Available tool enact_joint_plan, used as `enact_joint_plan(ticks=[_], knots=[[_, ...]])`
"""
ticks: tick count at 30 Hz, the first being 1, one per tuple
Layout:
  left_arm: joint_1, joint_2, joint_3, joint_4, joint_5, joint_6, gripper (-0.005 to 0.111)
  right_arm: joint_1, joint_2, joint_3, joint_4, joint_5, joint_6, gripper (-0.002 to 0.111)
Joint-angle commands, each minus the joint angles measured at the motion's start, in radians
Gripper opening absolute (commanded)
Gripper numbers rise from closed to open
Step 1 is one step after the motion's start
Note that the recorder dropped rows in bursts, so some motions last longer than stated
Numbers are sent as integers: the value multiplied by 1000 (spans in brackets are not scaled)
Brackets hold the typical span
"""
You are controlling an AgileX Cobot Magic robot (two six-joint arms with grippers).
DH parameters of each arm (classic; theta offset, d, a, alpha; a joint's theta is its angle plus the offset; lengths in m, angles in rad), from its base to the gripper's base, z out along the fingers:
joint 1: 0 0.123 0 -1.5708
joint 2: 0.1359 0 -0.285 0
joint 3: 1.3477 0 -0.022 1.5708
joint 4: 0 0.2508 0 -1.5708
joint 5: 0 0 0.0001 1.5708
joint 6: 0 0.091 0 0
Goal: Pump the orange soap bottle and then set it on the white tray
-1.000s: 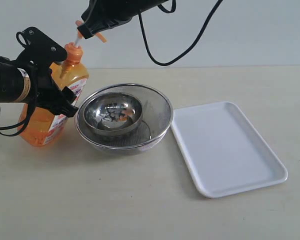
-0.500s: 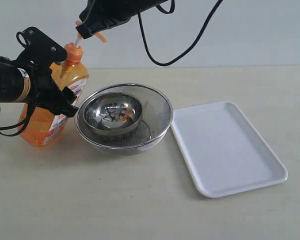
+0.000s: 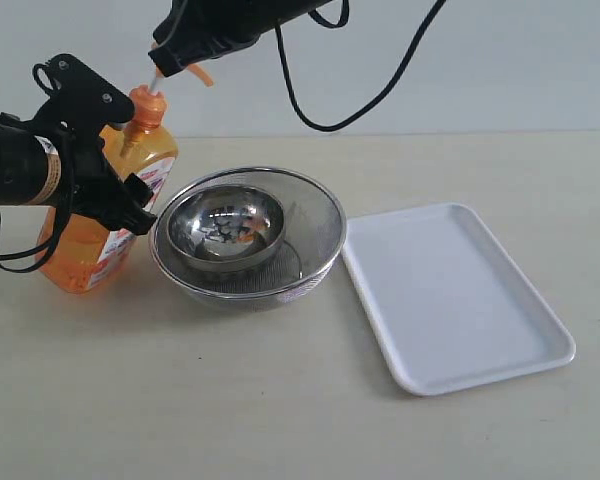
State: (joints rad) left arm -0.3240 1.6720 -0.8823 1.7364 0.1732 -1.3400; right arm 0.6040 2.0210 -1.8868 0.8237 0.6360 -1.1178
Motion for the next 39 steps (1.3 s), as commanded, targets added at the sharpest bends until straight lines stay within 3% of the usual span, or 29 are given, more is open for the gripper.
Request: enact_joint_plan(ticks=[1,25,39], knots=[[-2,-8,-14,8,9,-6,5,-2,5,3,-32,66,21,0],[-9,-8,-14,8,-12,9,5,4,36,3,-45,48,13,0],[-11,-8,-14,8,-13,9,5,4,-88,1,-113,15,10,0]])
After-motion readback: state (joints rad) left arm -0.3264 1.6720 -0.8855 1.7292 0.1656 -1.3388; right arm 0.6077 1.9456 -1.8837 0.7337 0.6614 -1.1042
